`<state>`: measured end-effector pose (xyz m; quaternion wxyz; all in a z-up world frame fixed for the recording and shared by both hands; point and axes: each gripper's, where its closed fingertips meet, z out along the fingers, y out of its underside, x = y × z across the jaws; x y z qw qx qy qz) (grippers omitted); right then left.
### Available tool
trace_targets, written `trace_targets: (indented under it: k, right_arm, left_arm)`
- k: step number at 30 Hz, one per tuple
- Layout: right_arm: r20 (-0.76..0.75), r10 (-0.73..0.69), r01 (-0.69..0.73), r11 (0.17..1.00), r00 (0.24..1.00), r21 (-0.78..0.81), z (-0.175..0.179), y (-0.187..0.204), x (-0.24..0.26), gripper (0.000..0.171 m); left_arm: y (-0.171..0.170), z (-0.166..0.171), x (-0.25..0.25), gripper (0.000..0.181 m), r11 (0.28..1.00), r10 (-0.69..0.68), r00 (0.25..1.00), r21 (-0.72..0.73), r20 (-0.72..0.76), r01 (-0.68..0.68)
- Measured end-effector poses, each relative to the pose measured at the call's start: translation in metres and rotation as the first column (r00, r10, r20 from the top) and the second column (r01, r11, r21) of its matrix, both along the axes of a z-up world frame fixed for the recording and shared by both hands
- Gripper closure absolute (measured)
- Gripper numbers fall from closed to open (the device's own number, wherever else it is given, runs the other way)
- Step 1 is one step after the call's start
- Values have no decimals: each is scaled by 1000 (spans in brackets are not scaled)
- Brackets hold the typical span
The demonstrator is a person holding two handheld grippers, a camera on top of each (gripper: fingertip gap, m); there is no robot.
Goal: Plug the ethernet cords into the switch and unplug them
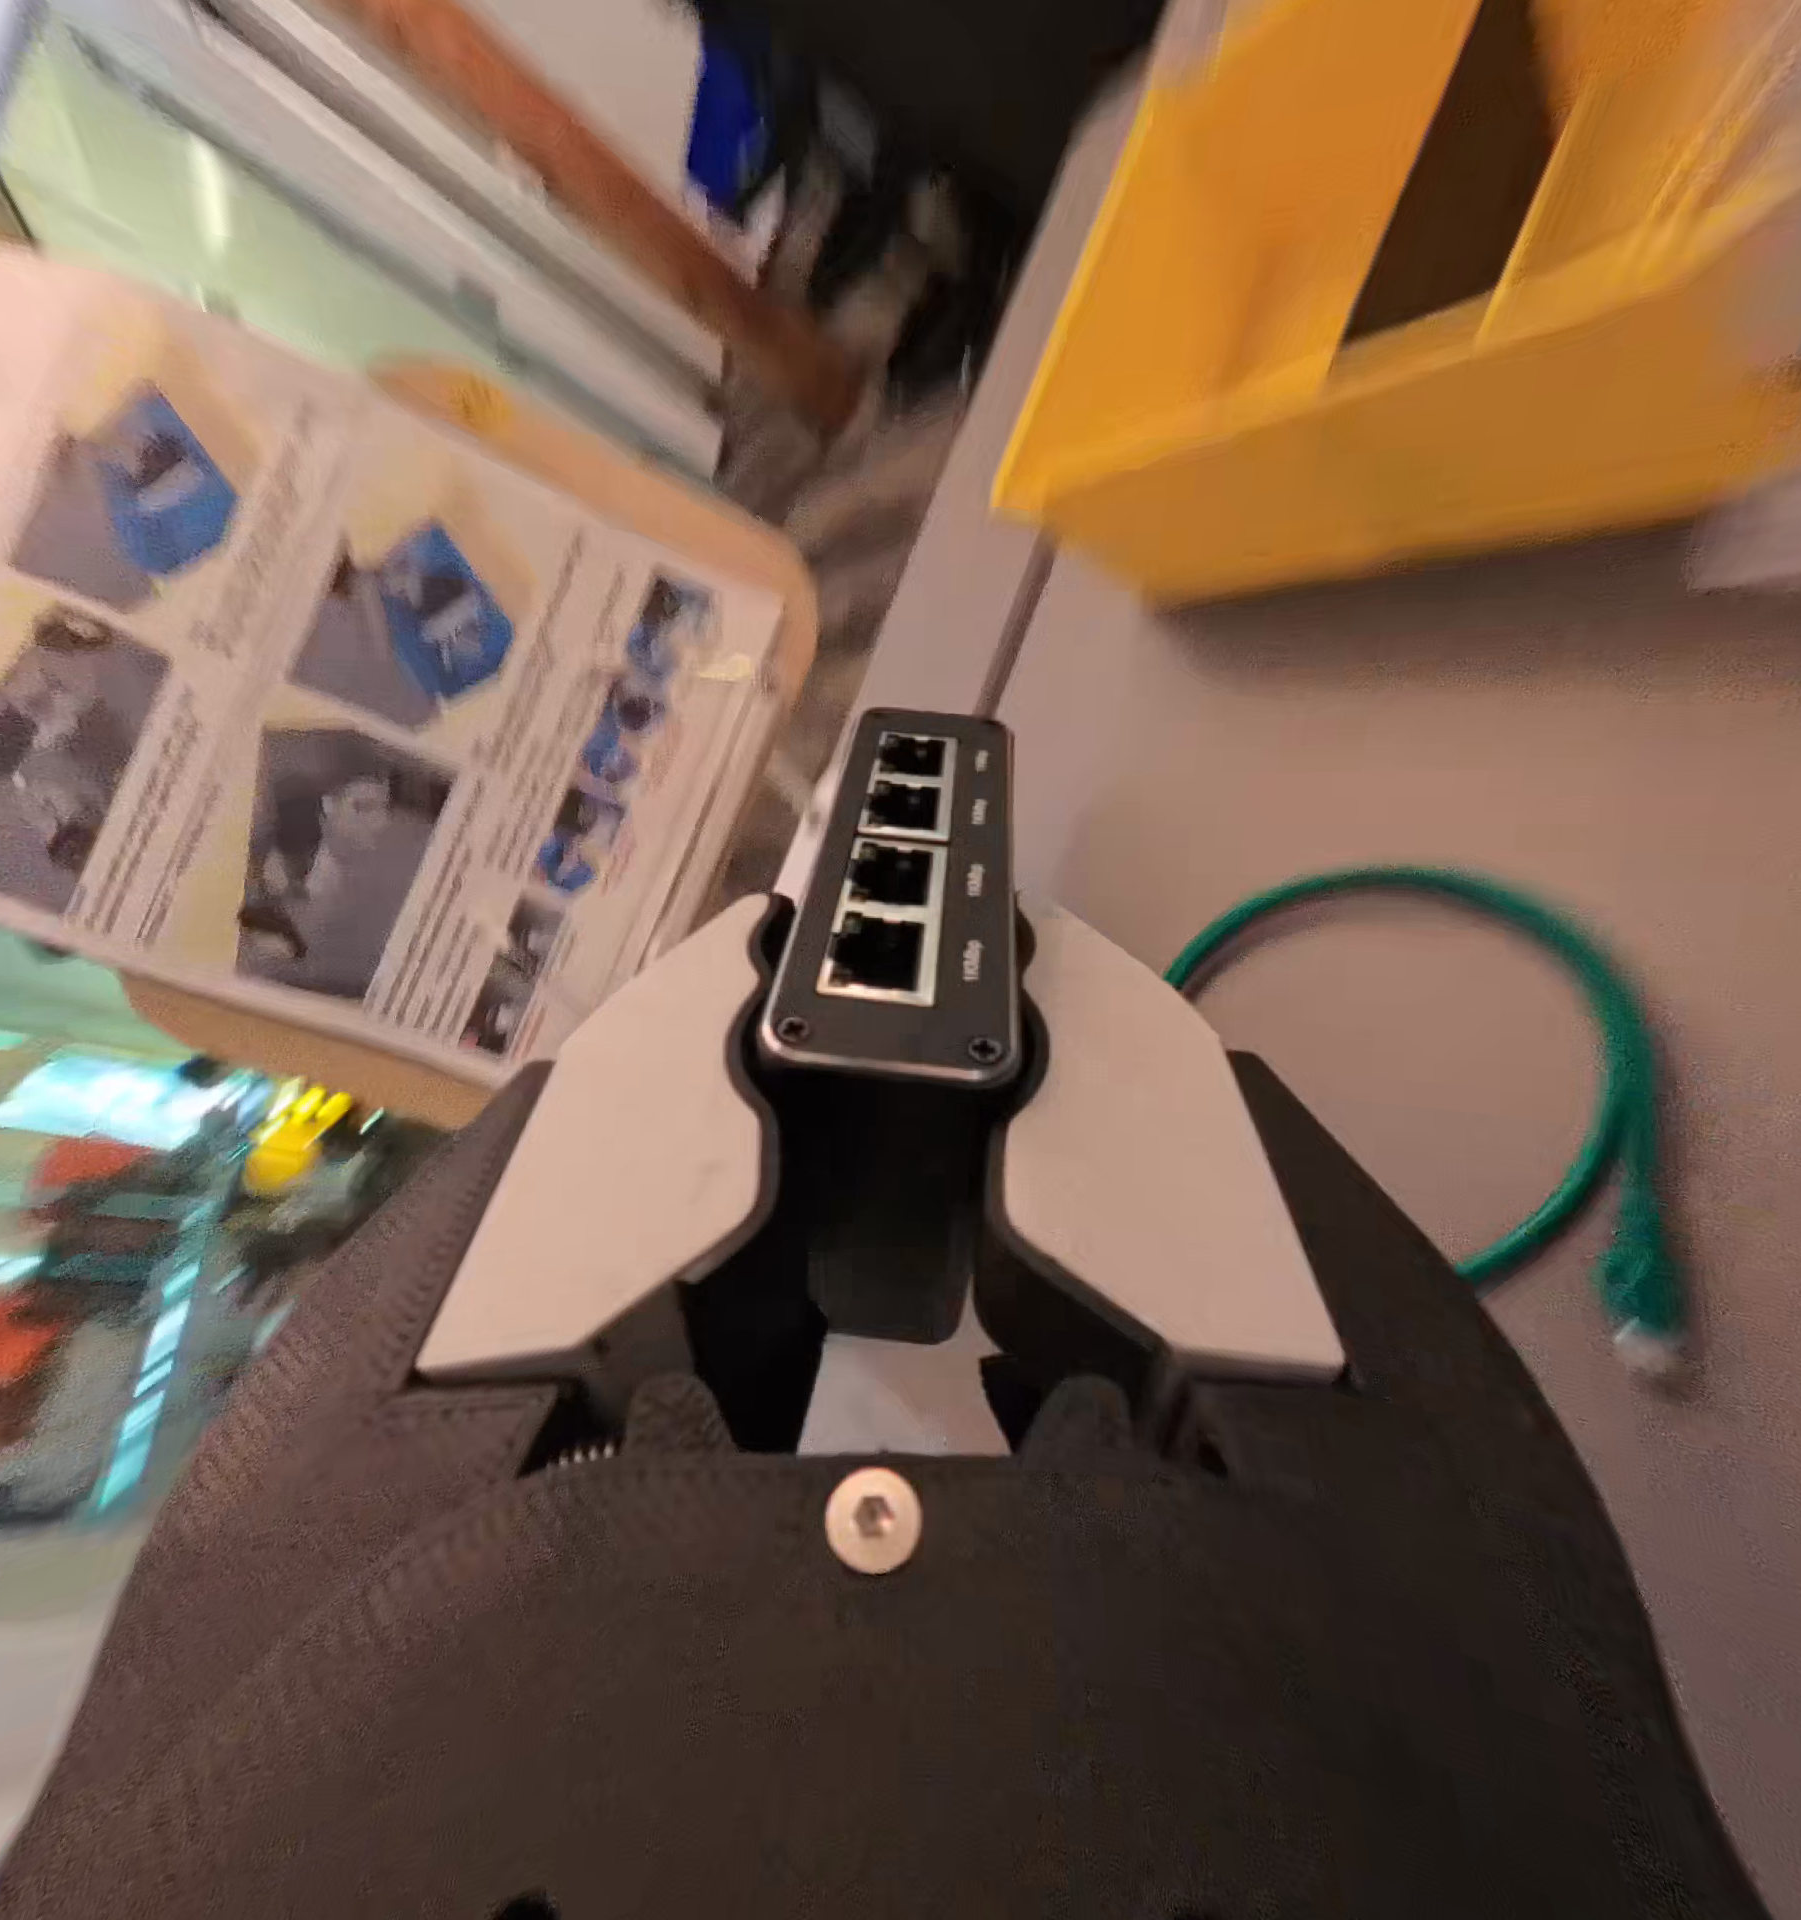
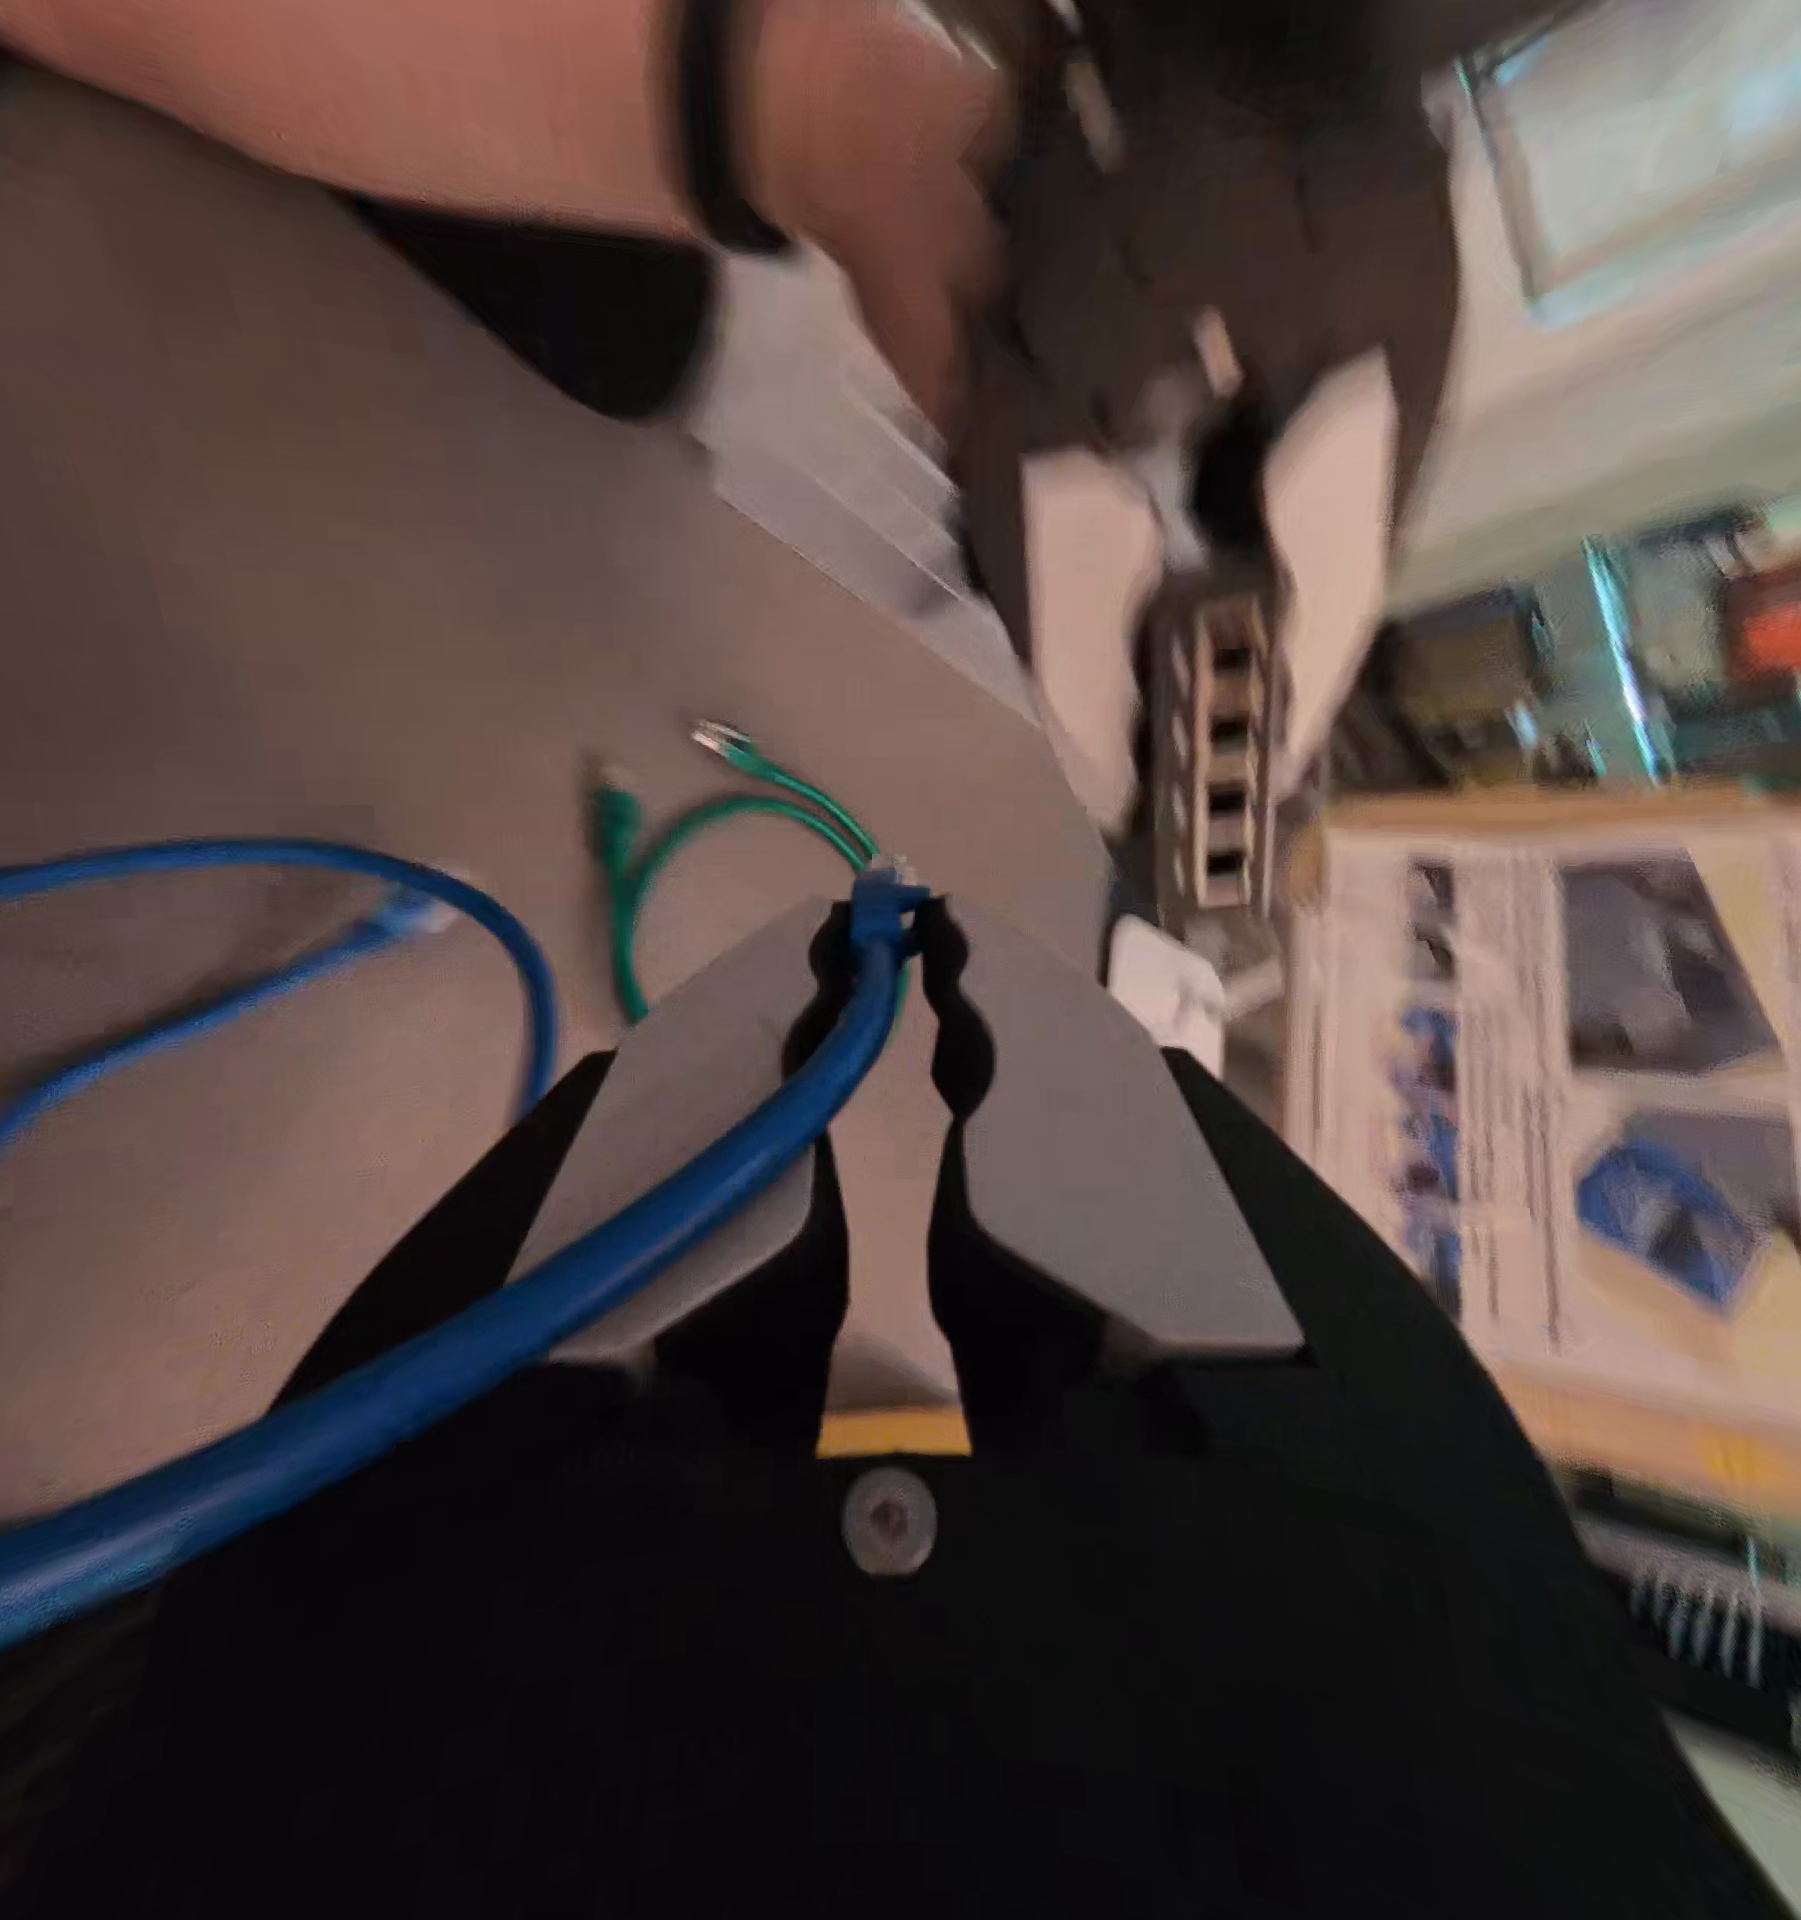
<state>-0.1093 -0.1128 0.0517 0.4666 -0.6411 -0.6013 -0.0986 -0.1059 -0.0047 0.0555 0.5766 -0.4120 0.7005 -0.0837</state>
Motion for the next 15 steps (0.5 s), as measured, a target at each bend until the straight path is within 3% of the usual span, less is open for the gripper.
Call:
trace_targets:
  k: [5,9,11,13,15]
  right_arm:
    - [-44,-189,191,981,981,37,4,22,51,157]
    - [77,-554,555,832,829,2,-36,74,102,157]
    - [204,-532,559,822,822,-110,-75,77,94,157]
    - [236,-454,505,825,859,-252,-107,72,73,156]
    - [281,-451,524,793,847,-310,-124,68,71,156]
  left_arm:
    - [-20,43,-10,143,999,-48,983,-11,178,51]
    - [-9,66,-32,143,987,-15,959,-150,285,60]
    - [-5,77,-47,144,989,11,950,-142,312,35]
    - [-4,87,-58,144,991,28,941,-136,336,19]
    - [-8,92,-64,144,990,13,937,-139,349,38]
